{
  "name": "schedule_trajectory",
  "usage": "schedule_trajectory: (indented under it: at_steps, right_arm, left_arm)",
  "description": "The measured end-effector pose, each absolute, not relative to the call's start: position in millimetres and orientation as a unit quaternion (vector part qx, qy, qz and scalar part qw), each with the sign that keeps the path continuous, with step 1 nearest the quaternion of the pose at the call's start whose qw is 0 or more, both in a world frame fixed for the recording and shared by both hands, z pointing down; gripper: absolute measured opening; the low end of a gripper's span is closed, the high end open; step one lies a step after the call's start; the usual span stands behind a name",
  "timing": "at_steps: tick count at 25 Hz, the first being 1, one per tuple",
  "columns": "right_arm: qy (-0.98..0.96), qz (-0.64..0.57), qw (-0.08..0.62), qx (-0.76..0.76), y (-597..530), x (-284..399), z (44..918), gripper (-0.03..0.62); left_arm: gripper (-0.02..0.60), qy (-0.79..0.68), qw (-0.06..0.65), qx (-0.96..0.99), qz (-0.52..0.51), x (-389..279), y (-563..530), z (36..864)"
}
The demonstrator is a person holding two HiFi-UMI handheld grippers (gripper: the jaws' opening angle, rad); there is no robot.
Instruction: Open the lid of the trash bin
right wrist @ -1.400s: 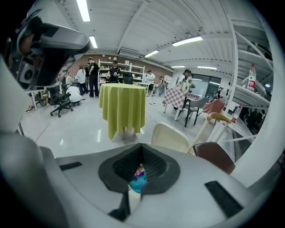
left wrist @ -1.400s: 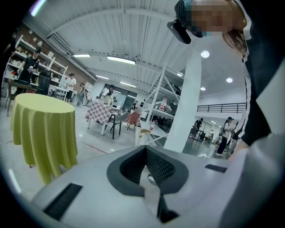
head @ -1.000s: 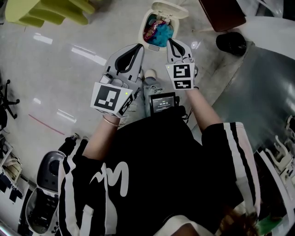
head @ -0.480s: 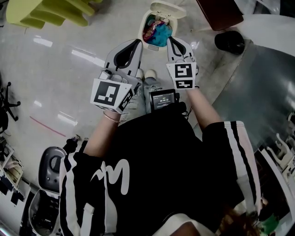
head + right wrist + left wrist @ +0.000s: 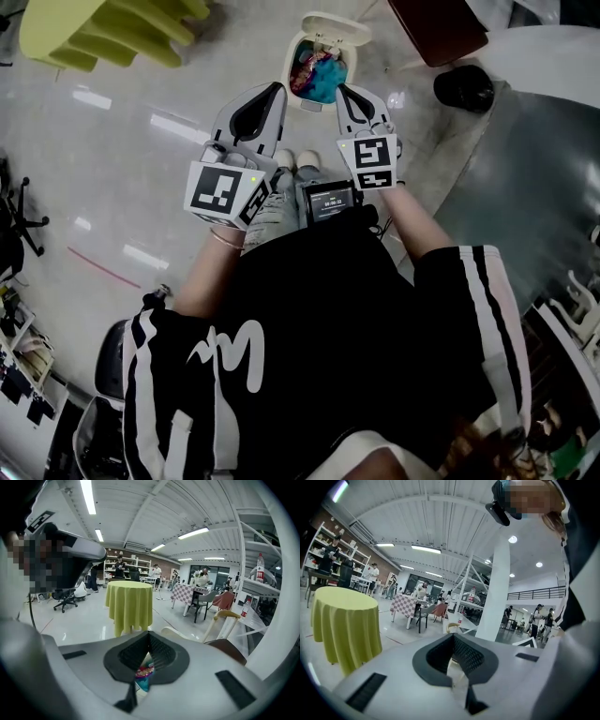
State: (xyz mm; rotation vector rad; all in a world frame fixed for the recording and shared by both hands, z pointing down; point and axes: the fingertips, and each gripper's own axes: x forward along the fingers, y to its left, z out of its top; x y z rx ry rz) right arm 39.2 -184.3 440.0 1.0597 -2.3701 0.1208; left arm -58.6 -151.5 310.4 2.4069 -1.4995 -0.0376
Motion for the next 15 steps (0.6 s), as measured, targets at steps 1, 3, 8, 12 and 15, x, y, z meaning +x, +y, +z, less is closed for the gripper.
schedule_trajectory:
  at_steps: [1,3,8,12,15]
  right_arm:
    - [-0.880,0.043,0.265,0.392,-184,38,436,0.003]
    - [-0.882,0.042,0.257,0.392,-184,36,428,0.003]
    - [-0.885,0.040,0.241,0.396,-187,36,412,0.003]
    - [-0.887,0.039,0.228,0.400,-188,38,398,0.003]
    - [-0.887,0.035,0.216,0.406,-191,38,386,0.003]
  left_arm:
    - [0.007,-0.522,0.150,0.840,-0.013,-58,-152,308]
    - [0.006,-0.521,0.144,0.841,-0.014,-59,-154,302]
    - [0.007,-0.520,0.134,0.844,-0.016,-59,-159,291]
    - [0.008,-0.519,0.128,0.845,-0.017,-59,-158,285]
    - [0.008,-0.522,0.120,0.844,-0.019,-61,-159,279]
